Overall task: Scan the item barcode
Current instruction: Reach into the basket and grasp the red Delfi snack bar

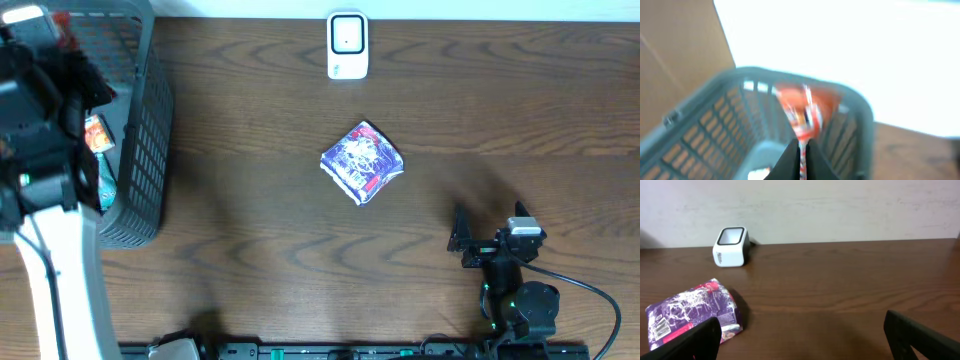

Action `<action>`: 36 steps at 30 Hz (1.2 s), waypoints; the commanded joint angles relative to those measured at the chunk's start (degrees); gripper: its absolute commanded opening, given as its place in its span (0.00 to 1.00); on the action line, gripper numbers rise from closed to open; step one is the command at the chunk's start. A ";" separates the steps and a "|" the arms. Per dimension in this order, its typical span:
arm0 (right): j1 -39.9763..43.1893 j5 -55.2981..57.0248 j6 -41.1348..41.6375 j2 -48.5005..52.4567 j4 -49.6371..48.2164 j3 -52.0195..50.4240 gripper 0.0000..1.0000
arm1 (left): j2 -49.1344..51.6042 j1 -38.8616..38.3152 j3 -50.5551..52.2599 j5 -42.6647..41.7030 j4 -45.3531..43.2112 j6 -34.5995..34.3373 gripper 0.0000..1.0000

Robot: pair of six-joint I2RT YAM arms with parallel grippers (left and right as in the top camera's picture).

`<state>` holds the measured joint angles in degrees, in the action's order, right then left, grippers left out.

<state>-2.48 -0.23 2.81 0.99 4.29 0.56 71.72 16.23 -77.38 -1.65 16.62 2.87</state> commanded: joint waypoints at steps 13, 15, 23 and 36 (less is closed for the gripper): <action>-0.22 -0.13 0.79 -0.28 0.07 -0.20 0.99 | -3.06 -0.66 -0.46 4.46 1.40 -1.22 0.59; -0.22 -0.13 0.79 -0.28 0.07 -0.22 0.99 | -0.68 -0.48 -0.46 7.15 2.49 -1.20 0.76; -0.22 -0.13 0.79 -0.28 0.07 -0.22 0.99 | 14.14 6.27 -0.46 7.43 5.86 -1.77 0.92; -0.22 -0.13 0.79 -0.28 0.07 -0.20 0.99 | 29.59 12.61 -0.46 -4.74 6.47 -0.22 0.92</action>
<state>-2.48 -0.23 2.81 0.99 4.29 0.56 98.43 29.12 -77.38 2.31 23.75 0.32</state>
